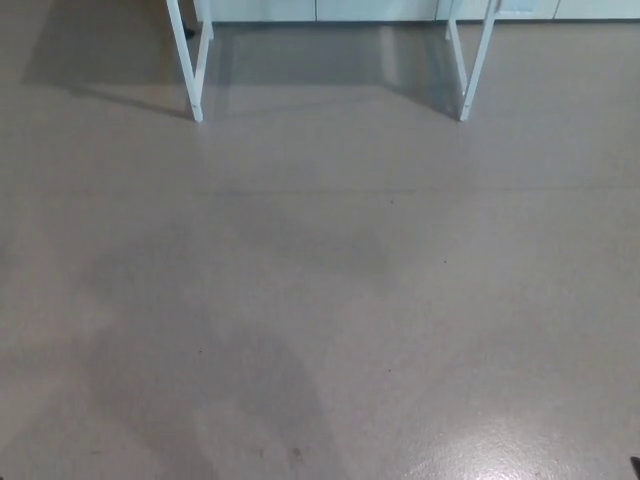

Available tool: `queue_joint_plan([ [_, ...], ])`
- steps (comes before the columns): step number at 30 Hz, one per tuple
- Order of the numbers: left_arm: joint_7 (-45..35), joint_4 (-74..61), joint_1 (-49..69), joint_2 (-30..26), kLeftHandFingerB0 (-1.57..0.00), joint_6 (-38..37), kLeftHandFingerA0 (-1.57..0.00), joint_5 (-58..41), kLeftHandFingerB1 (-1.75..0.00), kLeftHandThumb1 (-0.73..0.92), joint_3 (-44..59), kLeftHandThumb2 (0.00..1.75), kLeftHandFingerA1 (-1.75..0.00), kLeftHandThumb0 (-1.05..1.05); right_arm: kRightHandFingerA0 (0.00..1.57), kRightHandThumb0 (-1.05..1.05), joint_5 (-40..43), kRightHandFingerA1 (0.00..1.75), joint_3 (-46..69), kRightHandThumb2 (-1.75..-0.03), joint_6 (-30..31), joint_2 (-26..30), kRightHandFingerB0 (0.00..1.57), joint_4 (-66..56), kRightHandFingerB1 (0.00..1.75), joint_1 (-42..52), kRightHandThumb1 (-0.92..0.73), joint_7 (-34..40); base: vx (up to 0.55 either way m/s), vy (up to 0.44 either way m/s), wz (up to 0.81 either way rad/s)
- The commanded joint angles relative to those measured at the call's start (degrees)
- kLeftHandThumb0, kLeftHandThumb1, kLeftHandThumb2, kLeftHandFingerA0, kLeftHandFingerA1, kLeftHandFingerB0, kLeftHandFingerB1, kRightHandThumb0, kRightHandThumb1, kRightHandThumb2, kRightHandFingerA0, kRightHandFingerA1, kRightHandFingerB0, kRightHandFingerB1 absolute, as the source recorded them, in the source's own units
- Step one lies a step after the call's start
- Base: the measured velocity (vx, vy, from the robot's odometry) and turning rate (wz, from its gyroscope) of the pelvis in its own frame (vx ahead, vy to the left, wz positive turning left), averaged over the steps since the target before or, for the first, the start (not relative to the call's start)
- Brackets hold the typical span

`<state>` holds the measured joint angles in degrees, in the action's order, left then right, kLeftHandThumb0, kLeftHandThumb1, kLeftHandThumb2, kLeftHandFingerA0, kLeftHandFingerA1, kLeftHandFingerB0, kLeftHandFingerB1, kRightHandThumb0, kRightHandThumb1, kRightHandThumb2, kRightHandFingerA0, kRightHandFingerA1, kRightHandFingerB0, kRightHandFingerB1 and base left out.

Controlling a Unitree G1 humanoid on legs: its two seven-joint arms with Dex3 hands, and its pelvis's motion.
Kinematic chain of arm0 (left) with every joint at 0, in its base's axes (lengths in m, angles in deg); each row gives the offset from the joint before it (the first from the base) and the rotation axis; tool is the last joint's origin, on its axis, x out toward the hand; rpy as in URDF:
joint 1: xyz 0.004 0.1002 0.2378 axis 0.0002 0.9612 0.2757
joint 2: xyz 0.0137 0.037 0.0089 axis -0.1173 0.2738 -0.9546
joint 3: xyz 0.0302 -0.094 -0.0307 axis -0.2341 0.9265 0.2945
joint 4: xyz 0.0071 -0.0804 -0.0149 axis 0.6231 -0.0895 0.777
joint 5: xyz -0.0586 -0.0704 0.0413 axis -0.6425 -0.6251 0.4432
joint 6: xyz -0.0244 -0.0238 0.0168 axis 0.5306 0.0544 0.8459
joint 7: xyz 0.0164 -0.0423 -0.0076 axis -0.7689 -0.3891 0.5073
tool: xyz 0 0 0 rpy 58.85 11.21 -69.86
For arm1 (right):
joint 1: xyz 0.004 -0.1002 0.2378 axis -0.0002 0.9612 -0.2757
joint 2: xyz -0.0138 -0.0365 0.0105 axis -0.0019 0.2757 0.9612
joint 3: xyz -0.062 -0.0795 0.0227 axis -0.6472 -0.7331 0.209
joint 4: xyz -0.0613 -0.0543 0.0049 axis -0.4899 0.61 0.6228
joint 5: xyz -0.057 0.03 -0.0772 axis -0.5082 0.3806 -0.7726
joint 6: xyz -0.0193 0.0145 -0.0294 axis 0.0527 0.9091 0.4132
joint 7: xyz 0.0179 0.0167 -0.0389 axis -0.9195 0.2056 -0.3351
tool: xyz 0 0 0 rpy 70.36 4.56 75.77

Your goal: The robot picks up a bottle from a person using its left hand and walk towards the table in frontand put the bottle on the table.

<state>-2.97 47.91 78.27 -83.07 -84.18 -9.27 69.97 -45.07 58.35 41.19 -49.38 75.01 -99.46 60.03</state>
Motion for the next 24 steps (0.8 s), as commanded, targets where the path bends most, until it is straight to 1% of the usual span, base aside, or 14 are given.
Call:
queue_joint_plan([
  [1,-0.3,1.2,0.6,-1.2,-0.29,-3.4,-0.43,-0.6,-0.32,0.62,0.2,0.58,-0.37,-0.31,0.64,-0.41,1.0,0.50,0.4,-0.61,-3.1,0.8,0.52,1.5,0.41,0.3,-0.68,1.2,0.00,0.000,0.00],
  [4,-0.3,1.5,0.3,-1.2,-0.30,-3.0,-0.42,-0.7,-0.32,0.62,0.1,0.58,-0.37,-0.31,0.67,-0.43,1.2,0.52,0.4,-0.60,-3.4,0.8,0.50,1.8,0.41,0.3,-0.68,1.0,0.00,0.000,0.00],
  [12,-0.4,1.7,0.6,-1.1,-0.30,-3.5,-0.42,-0.9,-0.32,0.61,0.2,0.58,-0.38,-0.32,0.64,-0.43,1.2,0.51,0.2,-0.61,-3.9,0.8,0.51,2.3,0.41,0.5,-0.68,1.2,0.00,0.000,0.00],
  [13,-0.1,1.7,0.7,-1.1,-0.29,-3.9,-0.40,-0.6,-0.33,0.62,0.0,0.60,-0.39,-0.32,0.67,-0.43,0.9,0.50,-0.2,-0.61,-3.6,0.9,0.52,2.3,0.41,0.4,-0.68,1.5,0.00,0.000,0.00],
  [16,0.1,1.9,0.7,-1.2,-0.29,-4.1,-0.40,-0.3,-0.32,0.61,-0.3,0.58,-0.37,-0.32,0.68,-0.44,0.8,0.51,-0.3,-0.60,-3.5,0.9,0.51,2.3,0.41,0.4,-0.67,1.5,0.00,0.000,0.00],
  [23,-0.2,2.2,0.5,-1.3,-0.28,-3.9,-0.40,-0.4,-0.31,0.62,-0.6,0.58,-0.37,-0.31,0.64,-0.43,1.1,0.50,-0.2,-0.60,-3.9,0.9,0.51,2.3,0.42,0.5,-0.67,1.3,0.00,0.000,0.00],
  [24,-0.2,2.3,0.6,-1.3,-0.28,-4.1,-0.40,-0.5,-0.32,0.61,-0.5,0.58,-0.37,-0.31,0.67,-0.41,1.1,0.51,-0.2,-0.60,-3.8,0.9,0.51,2.5,0.42,0.6,-0.67,1.3,0.00,0.000,0.00],
])
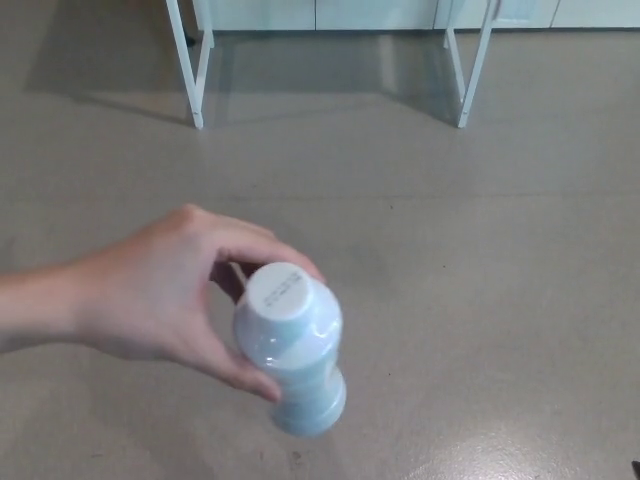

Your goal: The robot picks up a bottle from a person using its left hand and walk towards the table in frontand put the bottle on the table.

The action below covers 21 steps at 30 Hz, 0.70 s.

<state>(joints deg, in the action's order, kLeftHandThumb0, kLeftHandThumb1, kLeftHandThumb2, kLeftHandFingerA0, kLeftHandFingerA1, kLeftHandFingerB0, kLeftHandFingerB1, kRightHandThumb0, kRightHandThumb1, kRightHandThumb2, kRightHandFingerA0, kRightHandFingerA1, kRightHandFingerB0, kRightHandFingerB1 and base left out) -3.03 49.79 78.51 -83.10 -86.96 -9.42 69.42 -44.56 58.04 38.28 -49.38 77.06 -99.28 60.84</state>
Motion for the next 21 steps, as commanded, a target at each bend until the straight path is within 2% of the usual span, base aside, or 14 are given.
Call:
queue_joint_plan([
  [1,-0.2,0.5,0.7,-1.2,-0.28,-1.8,-0.40,-0.5,-0.32,0.61,0.2,0.58,-0.37,-0.31,0.67,-0.41,0.5,0.51,0.0,-0.60,-0.9,0.9,0.51,0.6,0.42,0.5,-0.67,0.5,0.00,0.000,0.00],
  [4,-0.8,0.4,0.5,-1.0,-0.27,-1.3,-0.39,-1.2,-0.31,0.59,0.8,0.57,-0.37,-0.30,0.66,-0.42,0.4,0.51,-0.1,-0.60,-1.0,0.9,0.52,0.7,0.42,0.5,-0.67,0.6,0.00,0.000,0.00],
  [5,-2.8,0.0,1.3,-1.1,-0.20,-3.1,-0.26,-2.0,-0.35,0.49,1.3,0.65,-0.40,-0.41,0.65,-0.42,0.2,0.50,-0.3,-0.60,-1.0,0.7,0.52,0.8,0.41,0.6,-0.67,0.7,0.00,0.000,0.00],
  [6,-3.4,-0.2,1.5,-1.0,-0.17,-3.6,-0.22,-2.2,-0.35,0.48,1.4,0.66,-0.39,-0.43,0.64,-0.42,0.2,0.49,-0.4,-0.60,-0.9,0.7,0.51,0.8,0.41,0.6,-0.68,0.7,0.00,0.000,0.00],
  [9,-6.2,-2.5,2.0,-0.3,-0.12,-6.5,-0.18,-3.1,-0.33,0.43,1.7,0.65,-0.38,-0.50,0.63,-0.41,0.5,0.49,-0.3,-0.60,-0.8,0.8,0.51,0.8,0.42,0.7,-0.68,0.6,0.00,0.000,0.00],
  [10,-10.6,-8.9,3.5,0.9,0.00,-9.3,0.00,-5.1,-0.48,0.29,1.8,0.85,-0.48,-0.28,0.64,-0.41,0.6,0.50,-0.2,-0.60,-0.8,0.9,0.52,0.9,0.42,0.8,-0.67,0.7,0.00,0.000,0.00],
  [11,-11.1,-9.9,3.9,1.1,0.00,-9.4,0.00,-5.4,-0.48,0.29,1.8,0.85,-0.48,-0.28,0.64,-0.41,0.6,0.50,-0.2,-0.60,-0.8,0.9,0.52,1.0,0.42,0.8,-0.67,0.8,0.00,0.000,0.00],
  [12,-12.9,-16.5,5.7,1.8,0.00,-10.3,-0.08,-6.1,-0.31,0.33,0.8,0.73,-0.43,-0.48,0.65,-0.41,0.9,0.51,0.1,-0.59,-0.8,0.9,0.51,1.1,0.42,0.7,-0.66,0.5,0.00,0.000,0.00],
  [13,-13.8,-19.5,6.6,2.1,0.00,-10.6,-0.08,-6.4,-0.31,0.33,0.4,0.73,-0.43,-0.48,0.65,-0.41,1.1,0.51,0.2,-0.59,-0.8,0.9,0.51,1.1,0.42,0.7,-0.66,0.4,0.00,0.000,0.00],
  [15,-17.3,-28.8,9.6,2.2,-0.09,-10.8,-0.08,-7.3,-0.15,0.38,-1.6,0.71,-0.29,-0.59,0.66,-0.41,0.8,0.51,-0.1,-0.60,-0.9,1.0,0.51,1.1,0.42,0.8,-0.66,0.2,0.00,0.000,0.00],
  [18,-18.2,-32.4,11.0,2.3,-0.09,-9.5,-0.08,-7.7,-0.15,0.38,-2.1,0.71,-0.29,-0.59,0.66,-0.41,0.7,0.51,-0.1,-0.60,-0.9,1.0,0.51,1.1,0.42,0.8,-0.66,0.1,0.00,0.000,0.00],
  [19,-23.1,-44.2,14.1,1.2,0.00,-8.6,0.00,-8.8,-0.19,0.36,-6.4,0.77,-0.24,-0.56,0.62,-0.41,0.8,0.49,0.0,-0.60,-0.7,0.9,0.52,1.2,0.42,0.9,-0.66,0.1,0.00,0.000,0.00],
  [20,-25.6,-55.0,16.3,0.2,0.00,-6.8,0.00,-8.6,-0.18,0.35,-10.5,0.78,-0.25,-0.58,0.64,-0.42,0.7,0.49,-0.1,-0.60,-0.6,0.8,0.52,1.4,0.42,0.9,-0.66,0.1,0.00,0.000,0.00],
  [21,-25.6,-57.8,16.8,-0.1,0.00,-5.9,0.00,-8.4,-0.18,0.35,-11.5,0.78,-0.25,-0.58,0.64,-0.42,0.7,0.49,-0.2,-0.60,-0.6,0.8,0.52,1.4,0.42,0.9,-0.66,0.2,0.00,0.000,0.00],
])
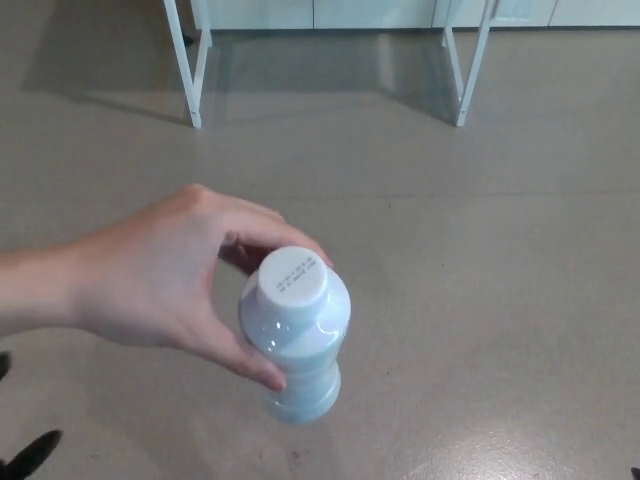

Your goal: The robot picks up a bottle from a person using its left hand and walk towards the table in frontand put the bottle on the table.

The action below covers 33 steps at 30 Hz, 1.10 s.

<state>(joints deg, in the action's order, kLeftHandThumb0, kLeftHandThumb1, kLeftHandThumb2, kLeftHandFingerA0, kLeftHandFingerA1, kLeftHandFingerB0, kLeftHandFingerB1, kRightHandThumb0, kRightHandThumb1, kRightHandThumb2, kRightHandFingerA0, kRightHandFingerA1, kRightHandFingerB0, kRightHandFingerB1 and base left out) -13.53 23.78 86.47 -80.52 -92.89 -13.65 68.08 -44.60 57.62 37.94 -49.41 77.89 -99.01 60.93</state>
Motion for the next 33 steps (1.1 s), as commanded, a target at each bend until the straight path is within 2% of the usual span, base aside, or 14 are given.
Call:
queue_joint_plan([
  [1,-15.1,-32.1,9.0,-2.7,0.00,0.3,0.00,-4.2,-0.18,0.35,-10.2,0.78,-0.25,-0.58,0.64,-0.42,0.7,0.49,0.2,-0.60,-0.3,0.8,0.52,0.6,0.42,0.6,-0.66,0.1,0.00,0.000,0.00],
  [2,-15.0,-32.8,9.2,-2.8,0.00,0.8,0.00,-4.3,-0.18,0.35,-10.3,0.78,-0.25,-0.58,0.64,-0.42,0.7,0.49,0.2,-0.60,-0.3,0.8,0.52,0.6,0.42,0.6,-0.66,0.1,0.00,0.000,0.00],
  [3,-15.4,-36.4,9.1,-3.0,0.00,2.5,0.00,-4.0,-0.15,0.43,-12.3,0.56,-0.25,-0.67,0.64,-0.41,0.8,0.50,0.3,-0.60,-0.3,0.8,0.54,0.6,0.42,0.6,-0.65,0.0,0.00,0.000,0.00],
  [5,-16.1,-42.2,9.1,-3.2,0.00,5.4,0.00,-3.6,-0.15,0.43,-15.3,0.56,-0.25,-0.67,0.64,-0.41,0.9,0.50,0.4,-0.60,-0.3,0.8,0.54,0.6,0.42,0.6,-0.65,-0.1,0.00,0.000,0.00],
  [6,-16.4,-45.2,8.7,-3.1,0.00,6.8,0.00,-3.4,-0.12,0.35,-17.2,0.76,-0.23,-0.57,0.63,-0.42,0.8,0.50,0.3,-0.60,-0.4,0.9,0.54,0.6,0.42,0.7,-0.66,0.0,0.00,0.000,0.00],
  [10,-18.0,-52.2,7.5,-3.8,0.00,11.9,0.00,-4.1,-0.10,0.35,-21.7,0.75,-0.18,-0.57,0.67,-0.41,0.3,0.51,-0.2,-0.60,-0.3,0.6,0.53,0.7,0.43,0.7,-0.65,0.5,0.00,0.000,0.00],
  [11,-18.3,-53.5,6.4,-3.6,0.00,14.2,0.00,-3.9,0.00,0.38,-23.3,0.73,-0.11,-0.59,0.67,-0.43,0.0,0.52,-0.4,-0.60,-0.5,0.7,0.53,0.7,0.43,0.7,-0.65,0.5,0.00,0.000,0.00],
  [18,-17.5,-56.7,4.5,-3.9,0.00,19.1,0.00,-2.0,-0.03,0.37,-26.8,0.74,-0.14,-0.59,0.62,-0.43,0.1,0.49,-0.6,-0.60,-0.4,0.8,0.52,0.6,0.41,0.6,-0.66,0.2,0.00,0.000,0.00],
  [24,-16.4,-58.6,2.4,-3.5,0.00,23.3,0.00,-0.5,0.00,0.38,-29.3,0.72,-0.12,-0.58,0.61,-0.42,-0.4,0.48,-1.2,-0.59,-0.7,1.0,0.54,1.1,0.42,0.7,-0.65,0.3,0.00,0.000,0.00],
  [33,-16.6,-62.1,0.2,-3.3,0.00,28.2,0.00,-1.9,0.00,0.38,-30.1,0.71,-0.08,-0.58,0.61,-0.42,-0.2,0.48,-1.7,-0.60,-0.4,1.0,0.52,0.9,0.41,0.7,-0.66,0.3,0.00,0.000,0.00],
])
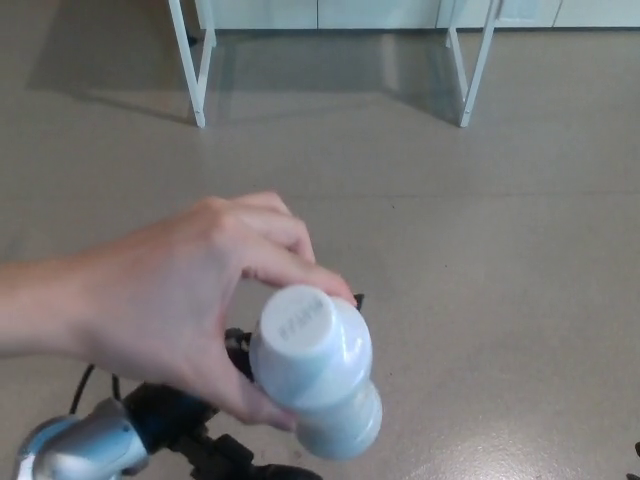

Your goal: The robot picks up a bottle from a person using its left hand and walk towards the table in frontand put the bottle on the table.

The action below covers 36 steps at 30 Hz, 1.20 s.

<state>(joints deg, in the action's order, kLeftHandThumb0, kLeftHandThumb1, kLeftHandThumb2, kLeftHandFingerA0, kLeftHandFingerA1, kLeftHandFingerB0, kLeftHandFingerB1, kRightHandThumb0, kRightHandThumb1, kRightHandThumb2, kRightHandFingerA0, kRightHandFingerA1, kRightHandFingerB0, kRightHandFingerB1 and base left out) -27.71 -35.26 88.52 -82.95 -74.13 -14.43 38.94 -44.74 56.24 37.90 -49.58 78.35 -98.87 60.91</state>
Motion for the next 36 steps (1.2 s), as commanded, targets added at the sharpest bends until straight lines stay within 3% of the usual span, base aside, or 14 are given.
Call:
queue_joint_plan([
  [1,-2.4,-3.2,-1.9,-0.9,0.00,9.7,0.00,-1.1,0.00,0.38,-1.0,0.71,-0.08,-0.58,0.61,-0.42,-0.1,0.48,-0.3,-0.60,-0.4,1.2,0.52,0.4,0.41,0.6,-0.66,0.3,0.00,0.000,0.00],
  [11,3.7,-7.5,-2.2,4.0,0.00,11.6,-0.01,2.3,-0.09,0.37,-0.8,0.77,-0.28,-0.61,0.60,-0.45,0.2,0.48,-0.6,-0.60,-0.9,1.4,0.51,0.4,0.41,0.7,-0.66,-0.5,0.00,0.000,0.00],
  [13,5.0,-7.7,-2.3,5.3,0.00,13.3,-0.10,3.1,-0.14,0.44,-0.9,0.55,-0.34,-0.63,0.62,-0.45,-0.2,0.47,-0.9,-0.60,-0.6,1.4,0.53,0.5,0.40,0.5,-0.66,0.2,0.00,0.000,0.00],
  [16,6.3,-7.2,-1.9,6.5,0.00,12.7,-0.17,4.4,-0.12,0.37,-1.1,0.73,-0.48,-0.58,0.62,-0.44,-0.3,0.48,-1.1,-0.60,-0.5,1.4,0.53,0.5,0.41,0.5,-0.66,0.4,0.00,0.000,0.00],
  [17,7.4,-6.8,-1.5,7.2,-0.13,12.0,-0.85,5.1,-0.27,0.62,-1.3,0.58,-0.51,-0.38,0.63,-0.43,-0.2,0.48,-1.1,-0.60,-0.4,1.4,0.53,0.5,0.41,0.4,-0.66,0.4,0.00,0.000,0.00],
  [18,9.0,-6.4,-0.9,8.2,-0.13,11.1,-0.85,6.3,-0.27,0.62,-1.5,0.58,-0.51,-0.38,0.63,-0.43,-0.1,0.48,-1.1,-0.60,-0.4,1.4,0.53,0.5,0.41,0.4,-0.66,0.3,0.00,0.000,0.00],
  [19,9.5,-6.6,-1.0,8.5,-0.34,11.9,-1.07,7.0,-0.32,0.72,-1.6,0.62,-0.61,-0.25,0.62,-0.43,0.0,0.48,-1.0,-0.60,-0.3,1.3,0.53,0.5,0.41,0.4,-0.66,0.3,0.00,0.000,0.00],
  [20,9.9,-6.1,-1.0,8.8,-0.71,11.1,-1.18,7.8,-0.46,0.81,-1.9,0.64,-1.01,-0.10,0.61,-0.43,0.1,0.48,-1.0,-0.60,-0.3,1.3,0.53,0.4,0.41,0.3,-0.67,0.2,0.00,0.000,0.00],
  [22,10.9,-4.7,-0.6,9.5,-0.87,8.8,-1.13,9.0,-0.55,0.81,-2.4,0.66,-1.06,-0.08,0.61,-0.43,0.0,0.49,-1.1,-0.60,-0.3,1.3,0.53,0.4,0.41,0.2,-0.67,0.3,0.00,0.000,0.00],
  [26,11.4,-4.3,-0.4,10.0,-0.87,8.3,-1.13,9.6,-0.55,0.81,-2.5,0.66,-1.06,-0.08,0.61,-0.43,0.0,0.49,-1.1,-0.60,-0.3,1.3,0.53,0.4,0.41,0.2,-0.67,0.3,0.00,0.000,0.00],
  [27,14.2,-2.1,0.6,11.4,-0.74,5.6,-0.85,11.3,-1.15,0.76,-3.1,0.81,-1.42,-0.06,0.61,-0.44,-0.2,0.48,-1.3,-0.60,-0.2,1.4,0.52,0.5,0.41,0.0,-0.67,0.1,0.00,0.000,0.00],
  [31,14.9,-1.8,1.1,11.4,-0.71,4.8,-0.83,12.7,-1.18,0.75,-3.3,0.78,-1.45,-0.09,0.61,-0.44,-0.6,0.47,-1.9,-0.60,-0.3,1.5,0.53,0.4,0.42,0.1,-0.68,-0.1,0.00,0.000,0.00],
  [32,14.7,-1.9,1.0,11.3,-0.71,5.1,-0.98,12.9,-1.14,0.77,-3.3,0.75,-1.37,-0.10,0.65,-0.44,-0.7,0.48,-2.1,-0.60,-0.4,1.7,0.56,0.4,0.42,0.1,-0.67,0.1,0.00,0.000,0.00],
  [36,14.4,-2.0,1.0,11.0,-0.72,5.6,-1.01,12.9,-1.13,0.77,-3.1,0.75,-1.33,-0.10,0.64,-0.43,-0.7,0.48,-2.2,-0.60,-0.6,1.8,0.56,0.6,0.42,0.2,-0.66,0.1,0.00,0.000,0.00],
])
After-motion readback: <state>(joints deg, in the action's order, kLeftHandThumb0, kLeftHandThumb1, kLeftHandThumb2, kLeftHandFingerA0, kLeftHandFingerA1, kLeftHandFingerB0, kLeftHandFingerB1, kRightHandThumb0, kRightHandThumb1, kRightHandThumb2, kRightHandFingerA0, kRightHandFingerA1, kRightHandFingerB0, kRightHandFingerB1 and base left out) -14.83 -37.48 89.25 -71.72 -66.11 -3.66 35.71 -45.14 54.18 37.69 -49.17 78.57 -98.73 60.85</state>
